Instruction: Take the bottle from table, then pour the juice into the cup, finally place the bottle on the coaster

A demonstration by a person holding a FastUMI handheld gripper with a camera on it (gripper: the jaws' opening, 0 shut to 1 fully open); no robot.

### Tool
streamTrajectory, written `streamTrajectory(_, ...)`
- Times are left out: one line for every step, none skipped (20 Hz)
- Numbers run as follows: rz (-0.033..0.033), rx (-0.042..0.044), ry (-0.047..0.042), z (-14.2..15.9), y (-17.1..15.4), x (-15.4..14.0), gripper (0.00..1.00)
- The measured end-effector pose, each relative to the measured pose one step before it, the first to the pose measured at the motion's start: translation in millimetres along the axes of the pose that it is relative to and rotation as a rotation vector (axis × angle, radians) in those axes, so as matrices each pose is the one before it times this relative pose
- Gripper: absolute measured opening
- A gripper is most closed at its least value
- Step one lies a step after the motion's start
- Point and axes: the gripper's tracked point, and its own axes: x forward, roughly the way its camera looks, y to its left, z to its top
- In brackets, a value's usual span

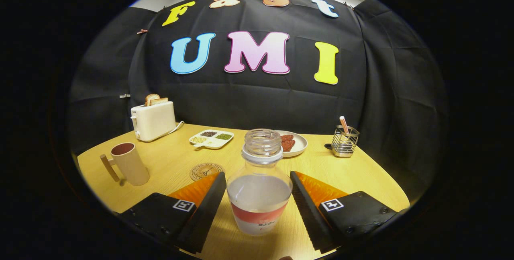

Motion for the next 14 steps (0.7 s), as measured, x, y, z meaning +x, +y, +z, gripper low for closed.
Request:
streamTrajectory(0.00086, 0.00315, -0.00331, 0.41, 1.18, -0.1, 0.97)
streamTrajectory(0.00048, 0.00394, -0.00167, 0.22, -0.25, 1.91, 0.97)
streamTrajectory(0.00044, 0.00769, 0.00223, -0.71, 0.21, 0.67, 0.97)
streamTrajectory(-0.00006, 0.00745, 0.00462, -1.26, -0.03, 2.3, 0.95)
streamTrajectory(-0.00283, 0.00288, 0.00312, -0.94, -1.14, 0.54, 0.84)
streamTrajectory(0.00337, 0.00436, 0.0009, -0.78, 0.18, 1.17, 0.81)
streamTrajectory(0.00148, 0.00291, 0.00042, 0.69, -0.74, 0.13, 0.8)
streamTrajectory(0.00549, -0.00107, 0.00168, 0.12, 0.54, 1.01, 0.79)
streamTrajectory(0.00604, -0.00829, 0.00591, 0.25, 1.27, -0.48, 0.78)
streamTrajectory(0.00405, -0.00815, 0.00182, 0.36, -0.37, 0.0, 0.77)
streamTrajectory(0.01034, -0.00776, -0.00183, 0.73, 0.9, -1.68, 0.76)
streamTrajectory(0.00933, -0.01288, 0.00035, 0.96, 1.98, -0.84, 0.75)
streamTrajectory(0.00335, -0.01692, -0.00112, 1.82, -0.12, -1.23, 0.75)
streamTrajectory(0.0072, -0.01779, -0.00231, 4.44, 1.39, -0.92, 0.75)
